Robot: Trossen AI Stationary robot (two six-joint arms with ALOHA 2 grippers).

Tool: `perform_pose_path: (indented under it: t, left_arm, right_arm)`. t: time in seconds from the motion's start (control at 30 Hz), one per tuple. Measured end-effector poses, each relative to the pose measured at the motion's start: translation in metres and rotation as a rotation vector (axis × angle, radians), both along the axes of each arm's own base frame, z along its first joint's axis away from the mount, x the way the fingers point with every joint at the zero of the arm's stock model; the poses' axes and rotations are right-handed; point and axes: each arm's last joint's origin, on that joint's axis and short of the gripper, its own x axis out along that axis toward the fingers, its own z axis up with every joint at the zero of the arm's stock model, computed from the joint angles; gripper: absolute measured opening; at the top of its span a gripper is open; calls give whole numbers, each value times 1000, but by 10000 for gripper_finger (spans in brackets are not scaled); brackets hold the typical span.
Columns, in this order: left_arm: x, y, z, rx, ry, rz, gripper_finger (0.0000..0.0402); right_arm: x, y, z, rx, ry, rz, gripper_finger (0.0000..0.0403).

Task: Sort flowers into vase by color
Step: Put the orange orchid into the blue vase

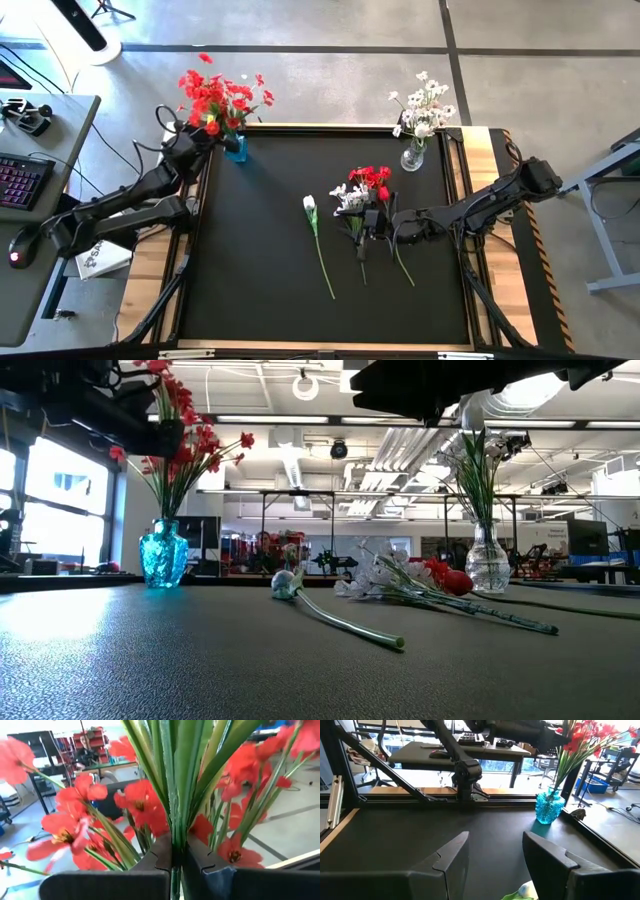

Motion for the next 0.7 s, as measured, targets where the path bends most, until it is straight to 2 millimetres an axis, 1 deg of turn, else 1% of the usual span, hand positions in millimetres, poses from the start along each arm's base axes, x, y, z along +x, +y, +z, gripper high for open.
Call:
perform_pose_path:
  t: [0.23,0.4,0.53,0.7]
  left_arm:
    - [7,7,-10,-59,-8,12,4]
    - [12,12,-19,-108,18,22,17]
    - [14,14,-24,-133,50,37,43]
    - [13,12,-23,-157,82,42,101]
  right_arm:
    - [0,0,0,0,0,1,181]
    - [0,0,0,1,0,7,181]
    - [0,0,0,1,0,7,181]
    - [0,0,0,4,-1,6,181]
